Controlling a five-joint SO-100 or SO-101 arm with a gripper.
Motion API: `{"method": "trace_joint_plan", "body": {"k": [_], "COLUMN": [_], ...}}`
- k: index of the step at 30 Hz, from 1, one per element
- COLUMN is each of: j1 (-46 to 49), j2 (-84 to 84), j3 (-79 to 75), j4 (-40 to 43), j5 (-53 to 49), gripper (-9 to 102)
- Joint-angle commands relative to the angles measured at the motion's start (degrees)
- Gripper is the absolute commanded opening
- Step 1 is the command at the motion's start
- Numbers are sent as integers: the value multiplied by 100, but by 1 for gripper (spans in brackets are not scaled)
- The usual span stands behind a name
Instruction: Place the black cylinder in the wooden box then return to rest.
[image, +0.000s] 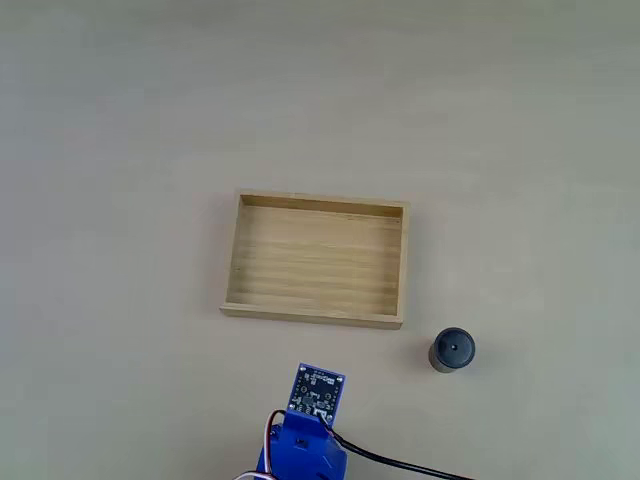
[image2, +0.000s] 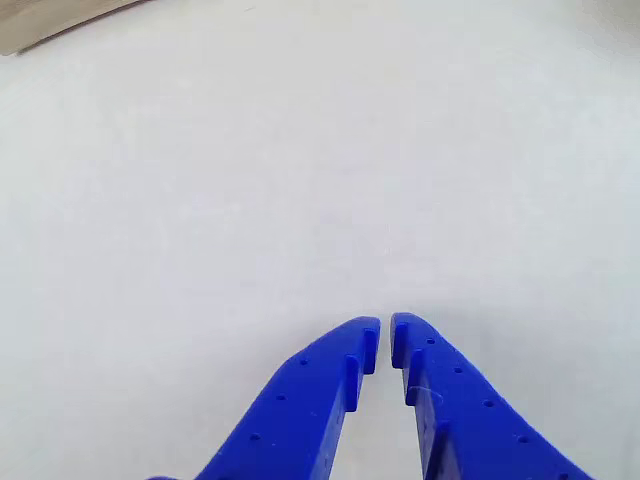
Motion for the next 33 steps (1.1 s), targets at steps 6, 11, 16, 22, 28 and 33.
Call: {"method": "trace_joint_plan", "body": {"k": [6, 11, 16, 22, 28, 33], "j1": [62, 9, -9, 396, 1011, 1591], "j2": [-53, -44, 26, 255, 1151, 1661], "j3": [176, 176, 176, -246, -1028, -1468], "j4": [0, 0, -9, -325, -668, -1037], "j5": [-9, -9, -9, 26, 35, 360], "gripper": [0, 0, 0, 0, 0, 12]}}
